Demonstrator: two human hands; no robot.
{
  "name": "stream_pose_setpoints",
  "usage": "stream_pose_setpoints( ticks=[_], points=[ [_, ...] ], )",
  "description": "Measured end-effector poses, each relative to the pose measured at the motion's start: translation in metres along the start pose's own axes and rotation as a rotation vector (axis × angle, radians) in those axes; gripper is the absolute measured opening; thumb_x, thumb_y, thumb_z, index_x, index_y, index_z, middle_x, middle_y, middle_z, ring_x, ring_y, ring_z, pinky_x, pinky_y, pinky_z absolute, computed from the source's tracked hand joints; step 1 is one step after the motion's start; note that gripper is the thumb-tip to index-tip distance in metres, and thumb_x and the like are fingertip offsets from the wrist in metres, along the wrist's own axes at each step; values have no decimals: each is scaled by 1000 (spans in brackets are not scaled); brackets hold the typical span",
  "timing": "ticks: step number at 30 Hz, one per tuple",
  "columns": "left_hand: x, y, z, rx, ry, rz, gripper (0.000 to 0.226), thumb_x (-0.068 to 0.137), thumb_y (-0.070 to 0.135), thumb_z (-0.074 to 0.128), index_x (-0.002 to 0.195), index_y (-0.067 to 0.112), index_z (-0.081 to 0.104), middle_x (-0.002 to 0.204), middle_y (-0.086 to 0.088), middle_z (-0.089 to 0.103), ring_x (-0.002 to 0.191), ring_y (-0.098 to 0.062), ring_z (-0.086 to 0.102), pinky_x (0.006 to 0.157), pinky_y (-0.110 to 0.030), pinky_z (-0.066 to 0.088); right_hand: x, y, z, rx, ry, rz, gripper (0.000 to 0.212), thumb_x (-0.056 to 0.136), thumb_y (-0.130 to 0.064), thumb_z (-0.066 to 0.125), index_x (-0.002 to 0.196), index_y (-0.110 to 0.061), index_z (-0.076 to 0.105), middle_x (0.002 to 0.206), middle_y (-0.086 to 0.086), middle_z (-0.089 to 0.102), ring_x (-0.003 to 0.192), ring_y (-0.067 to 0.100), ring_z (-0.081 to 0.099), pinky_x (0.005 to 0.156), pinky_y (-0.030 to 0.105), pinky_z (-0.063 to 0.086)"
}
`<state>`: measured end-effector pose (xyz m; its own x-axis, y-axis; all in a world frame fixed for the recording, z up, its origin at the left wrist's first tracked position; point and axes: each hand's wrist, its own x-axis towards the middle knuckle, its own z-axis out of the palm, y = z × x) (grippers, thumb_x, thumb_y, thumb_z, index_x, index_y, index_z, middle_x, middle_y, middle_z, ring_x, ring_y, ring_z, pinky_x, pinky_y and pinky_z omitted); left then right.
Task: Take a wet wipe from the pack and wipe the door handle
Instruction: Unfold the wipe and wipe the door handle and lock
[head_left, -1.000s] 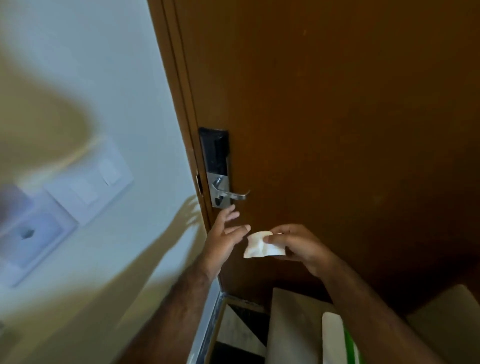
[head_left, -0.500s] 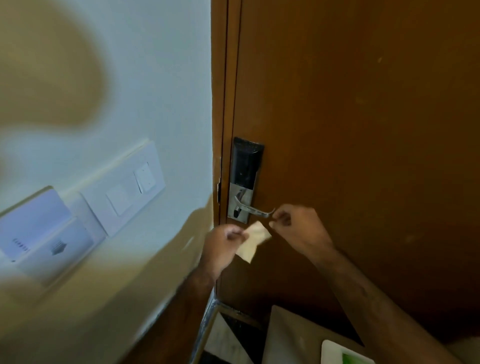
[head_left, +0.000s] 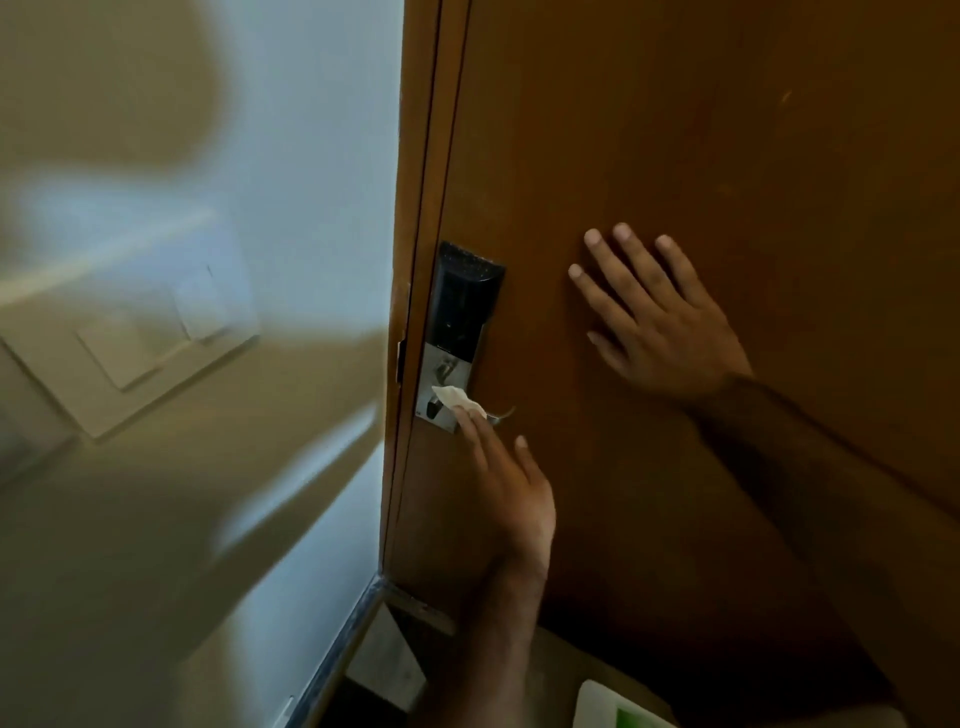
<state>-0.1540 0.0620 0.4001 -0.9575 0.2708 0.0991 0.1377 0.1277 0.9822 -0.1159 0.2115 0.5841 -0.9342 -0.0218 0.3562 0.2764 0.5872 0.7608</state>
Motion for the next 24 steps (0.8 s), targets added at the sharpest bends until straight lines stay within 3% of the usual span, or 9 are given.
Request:
stream_pose_setpoints(
  ticks=[3, 6, 9, 12, 17, 21, 24],
  points=[
    [-19, -5, 22, 37, -9, 33, 75, 107, 40, 47, 166, 20, 4, 178, -3, -2, 155, -29, 34, 103, -32, 56, -5, 8, 16, -115, 85, -77, 75, 113, -51, 30, 173, -11, 12, 179, 19, 10, 165, 38, 11, 133, 54, 9],
    [-12, -10, 27, 51, -20, 43, 83, 105, 53, 43, 165, 24, -7, 177, 0, -12, 157, -30, 31, 99, -42, 60, -4, 7, 23, -128, 148, -75, 75, 113, -51, 27, 173, -9, 11, 179, 20, 12, 165, 39, 14, 132, 55, 10],
    [24, -10, 21, -16, 55, -3, 86, 103, 57, 42, 162, 30, -15, 177, -3, -12, 156, -35, 30, 102, -50, 58, -3, 6, 25, -101, 178, -93, 75, 113, -50, 24, 173, -8, 8, 179, 20, 10, 165, 39, 13, 132, 56, 9],
    [33, -10, 24, 24, 115, -10, 86, 105, 52, 44, 165, 18, -6, 177, -6, -12, 157, -35, 29, 100, -49, 59, -3, 6, 27, -92, 187, -104, 75, 113, -51, 23, 173, -8, 8, 179, 20, 9, 165, 40, 13, 132, 56, 9],
    [-20, -18, 53, 133, 36, 81, 86, 103, 64, 33, 163, 23, -13, 175, 2, -23, 159, -28, 19, 115, -47, 49, -1, 4, 30, -55, 201, -109, 76, 112, -52, 23, 173, -8, 7, 179, 20, 6, 165, 40, 10, 132, 57, 5],
    [6, -26, 39, 120, 77, 110, 87, 102, 65, 34, 161, 30, -21, 176, -1, -18, 158, -33, 26, 110, -47, 53, -1, 5, 32, -48, 211, -103, 76, 112, -51, 23, 173, -8, 7, 179, 20, 4, 165, 40, 9, 132, 56, 4],
    [41, -19, 25, 43, 130, 41, 88, 104, 58, 41, 166, 19, -8, 176, -2, -15, 157, -33, 27, 100, -46, 60, -1, 5, 30, -56, 216, -107, 76, 112, -51, 23, 173, -7, 8, 179, 21, 6, 165, 40, 11, 132, 57, 7]
  ],
)
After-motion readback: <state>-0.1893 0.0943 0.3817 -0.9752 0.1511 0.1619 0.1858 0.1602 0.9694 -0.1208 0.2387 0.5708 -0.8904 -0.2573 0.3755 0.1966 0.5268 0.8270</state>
